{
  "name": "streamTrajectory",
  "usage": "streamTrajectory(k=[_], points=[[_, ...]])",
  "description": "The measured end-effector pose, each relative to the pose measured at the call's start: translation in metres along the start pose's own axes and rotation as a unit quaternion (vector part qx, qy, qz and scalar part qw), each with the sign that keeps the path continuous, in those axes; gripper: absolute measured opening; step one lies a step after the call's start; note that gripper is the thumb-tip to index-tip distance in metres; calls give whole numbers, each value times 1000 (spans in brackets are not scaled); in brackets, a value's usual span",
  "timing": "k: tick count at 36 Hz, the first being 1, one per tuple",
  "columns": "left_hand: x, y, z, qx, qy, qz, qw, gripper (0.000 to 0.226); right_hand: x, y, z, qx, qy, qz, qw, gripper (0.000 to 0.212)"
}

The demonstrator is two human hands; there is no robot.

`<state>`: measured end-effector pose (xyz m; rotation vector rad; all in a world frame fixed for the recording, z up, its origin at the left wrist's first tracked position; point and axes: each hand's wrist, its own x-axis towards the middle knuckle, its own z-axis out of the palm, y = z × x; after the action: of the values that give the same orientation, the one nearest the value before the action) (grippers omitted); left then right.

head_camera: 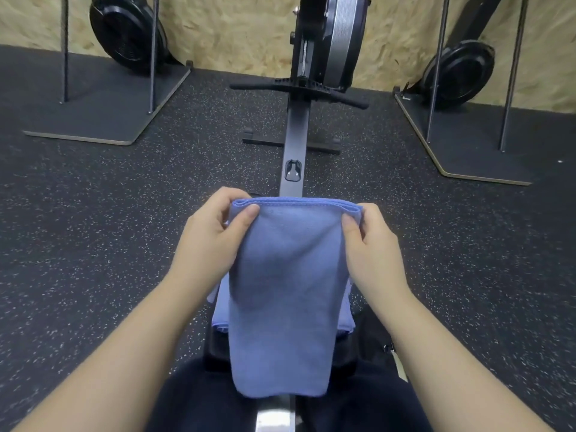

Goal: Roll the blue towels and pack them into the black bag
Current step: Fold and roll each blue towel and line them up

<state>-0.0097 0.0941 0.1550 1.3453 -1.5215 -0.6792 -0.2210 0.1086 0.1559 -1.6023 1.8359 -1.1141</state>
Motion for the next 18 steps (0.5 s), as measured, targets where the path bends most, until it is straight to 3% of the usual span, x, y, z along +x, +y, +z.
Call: streamTrajectory(k=[5,8,11,14,18], points=[[25,-45,22,121,-45,-46,991,8,31,35,27,-68,-39,50,996,14],[38,-68,37,126,-56,-81,987,10,48,51,42,-90,-50,67,992,15],[50,-80,52,17,-50,-145,988,9,63,61,54,-103,-41,63,992,18],[61,-84,66,-113,-36,-224,967,10,77,67,63,-102,-29,53,993,18],[76,-92,78,-173,-16,-255,951,11,93,75,76,-54,-22,67,996,16]])
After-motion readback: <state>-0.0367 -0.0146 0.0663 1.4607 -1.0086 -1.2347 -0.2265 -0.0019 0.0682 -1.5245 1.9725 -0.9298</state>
